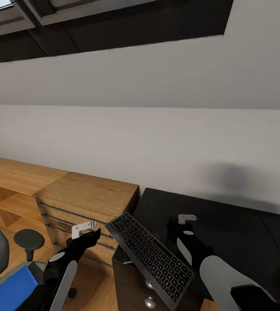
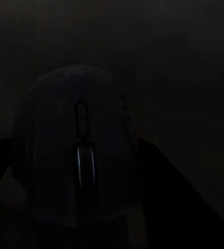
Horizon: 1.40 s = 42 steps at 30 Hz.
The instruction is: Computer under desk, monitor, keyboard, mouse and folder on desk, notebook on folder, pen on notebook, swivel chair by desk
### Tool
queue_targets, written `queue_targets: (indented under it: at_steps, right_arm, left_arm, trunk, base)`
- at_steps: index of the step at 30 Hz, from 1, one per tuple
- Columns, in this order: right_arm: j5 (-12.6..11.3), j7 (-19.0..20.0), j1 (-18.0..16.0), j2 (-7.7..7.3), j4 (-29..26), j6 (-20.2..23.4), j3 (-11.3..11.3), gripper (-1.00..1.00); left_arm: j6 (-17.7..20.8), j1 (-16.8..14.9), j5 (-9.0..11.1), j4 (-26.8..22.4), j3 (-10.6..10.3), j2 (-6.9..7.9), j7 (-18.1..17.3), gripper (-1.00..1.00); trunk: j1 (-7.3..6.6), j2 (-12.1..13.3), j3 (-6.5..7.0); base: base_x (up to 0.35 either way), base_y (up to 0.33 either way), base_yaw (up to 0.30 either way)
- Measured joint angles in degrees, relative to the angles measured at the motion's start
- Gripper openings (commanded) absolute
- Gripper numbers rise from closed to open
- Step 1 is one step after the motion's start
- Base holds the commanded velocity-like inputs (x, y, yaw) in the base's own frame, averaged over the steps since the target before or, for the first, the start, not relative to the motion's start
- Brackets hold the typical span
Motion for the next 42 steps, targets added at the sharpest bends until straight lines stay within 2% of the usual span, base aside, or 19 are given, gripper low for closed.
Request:
queue_targets:
  at_steps: [10, 22, 29, 42]
  right_arm:
    - [-0.08, 0.06, -0.01, -0.49, -0.03, 0.38, -0.19, -1.0]
    - [-0.16, -0.06, -0.01, -0.75, 0.02, 3.42, -0.28, -1.0]
    - [-0.15, -0.06, -0.02, -0.75, 0.02, 3.58, -0.27, -1.0]
    - [-0.13, -0.15, -0.02, -0.84, 0.36, 3.74, -0.27, -1.0]
  left_arm:
    - [-0.02, 0.0, 0.01, -0.03, 0.01, -0.01, 0.01, 1.0]
    - [-0.09, -0.01, 0.01, -0.03, 0.01, 0.0, 0.01, 1.0]
    - [-0.09, 0.02, 0.1, -0.19, 0.01, 0.05, -0.01, 1.0]
    - [-0.08, 0.0, 0.27, -0.55, 0.27, -0.1, 0.01, 1.0]
  trunk:
    - [0.0, 0.0, 0.0]
    - [-2.63, 4.8, 2.15]
    - [-2.64, 4.82, 2.16]
    - [0.21, -0.39, -0.17]
  base:
    - [0.0, 0.0, 0.008]
    - [0.0, 0.0, 0.0]
    - [0.0, 0.0, 0.0]
    - [0.0, 0.0, 0.0]
